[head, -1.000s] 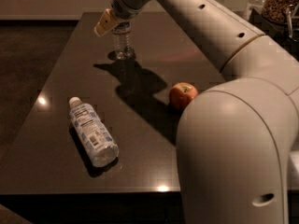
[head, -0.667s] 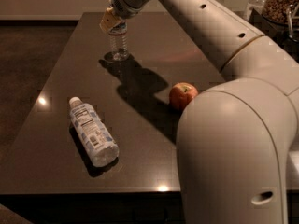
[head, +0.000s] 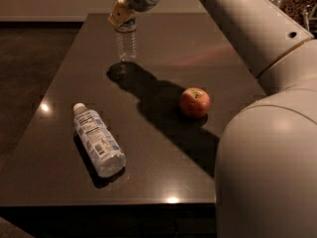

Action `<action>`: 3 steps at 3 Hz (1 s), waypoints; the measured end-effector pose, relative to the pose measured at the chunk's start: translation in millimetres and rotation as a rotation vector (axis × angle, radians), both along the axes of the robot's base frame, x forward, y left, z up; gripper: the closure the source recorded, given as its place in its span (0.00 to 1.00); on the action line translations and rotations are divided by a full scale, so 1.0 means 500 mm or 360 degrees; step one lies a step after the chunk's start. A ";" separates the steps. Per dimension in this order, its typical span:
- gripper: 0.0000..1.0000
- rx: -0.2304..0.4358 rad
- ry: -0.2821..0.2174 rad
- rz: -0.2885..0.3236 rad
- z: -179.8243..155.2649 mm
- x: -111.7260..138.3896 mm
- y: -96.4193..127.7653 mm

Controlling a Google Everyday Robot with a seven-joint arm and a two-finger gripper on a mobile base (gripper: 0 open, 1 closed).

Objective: Pick water bottle

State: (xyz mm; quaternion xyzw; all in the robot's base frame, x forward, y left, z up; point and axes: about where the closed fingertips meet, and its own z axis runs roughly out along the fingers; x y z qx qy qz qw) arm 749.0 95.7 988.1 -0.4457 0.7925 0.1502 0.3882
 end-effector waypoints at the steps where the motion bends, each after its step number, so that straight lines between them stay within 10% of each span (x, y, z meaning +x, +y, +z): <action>1: 1.00 0.0024 -0.0013 0.0183 0.045 -0.066 0.015; 3: 1.00 0.0028 -0.0029 0.0428 0.088 -0.131 0.039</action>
Offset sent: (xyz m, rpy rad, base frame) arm -0.0770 0.0177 0.0615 0.0193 -0.0319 0.3122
